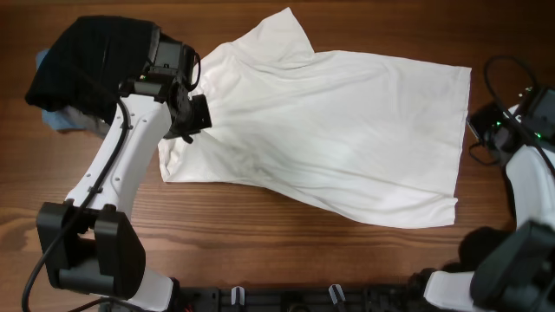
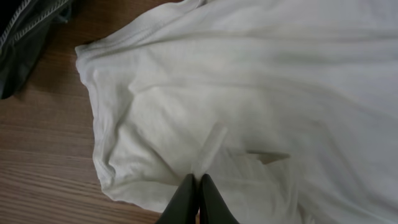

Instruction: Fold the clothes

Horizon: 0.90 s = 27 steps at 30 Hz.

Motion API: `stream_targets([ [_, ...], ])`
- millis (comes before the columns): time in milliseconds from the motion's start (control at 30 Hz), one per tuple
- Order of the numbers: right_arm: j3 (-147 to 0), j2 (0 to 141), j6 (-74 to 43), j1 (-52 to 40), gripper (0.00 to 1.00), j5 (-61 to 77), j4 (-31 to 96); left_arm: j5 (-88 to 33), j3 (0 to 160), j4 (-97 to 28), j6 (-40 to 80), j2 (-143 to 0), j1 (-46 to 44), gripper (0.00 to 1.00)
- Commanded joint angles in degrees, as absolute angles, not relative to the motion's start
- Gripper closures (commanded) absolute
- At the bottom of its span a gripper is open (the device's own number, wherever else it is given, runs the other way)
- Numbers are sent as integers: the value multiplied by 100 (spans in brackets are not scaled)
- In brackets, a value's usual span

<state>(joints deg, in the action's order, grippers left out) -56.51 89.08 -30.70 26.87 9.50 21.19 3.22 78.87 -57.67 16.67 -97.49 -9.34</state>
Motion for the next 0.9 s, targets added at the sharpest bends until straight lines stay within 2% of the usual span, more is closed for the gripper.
stream_targets([
  [0, -5655, 9845, -3225, 2591, 96, 1389, 1354, 416, 8012, -5734, 1671, -9686, -910, 96],
  [133, -5655, 10750, -3577, 2432, 96, 1361, 537, 416, 8012, -5736, 1675, -9686, -910, 96],
  [300, -5655, 11568, -4897, 2403, 96, 478, 349, 416, 8012, -5714, 1675, -9686, -910, 96],
  [367, -5658, 11987, -5345, 2381, 96, 392, -279, 395, 8012, -5710, 1678, -9686, -910, 96],
  [467, -5990, 12551, -5341, 2357, 96, 744, -1140, -1, 8012, -5498, 1675, -9686, -910, 94],
  [567, -6493, 12825, -5271, 2357, 96, 770, -1197, -255, 8012, -5319, 1675, -9686, -915, 94],
  [767, -7937, 12820, -3964, 2349, 95, 1293, -1256, -255, 8012, -5179, 1678, -9686, -915, 94],
  [867, -8547, 12449, -3616, 2414, 83, 1800, -473, -257, 8012, -5186, 1678, -9686, -915, 86],
])
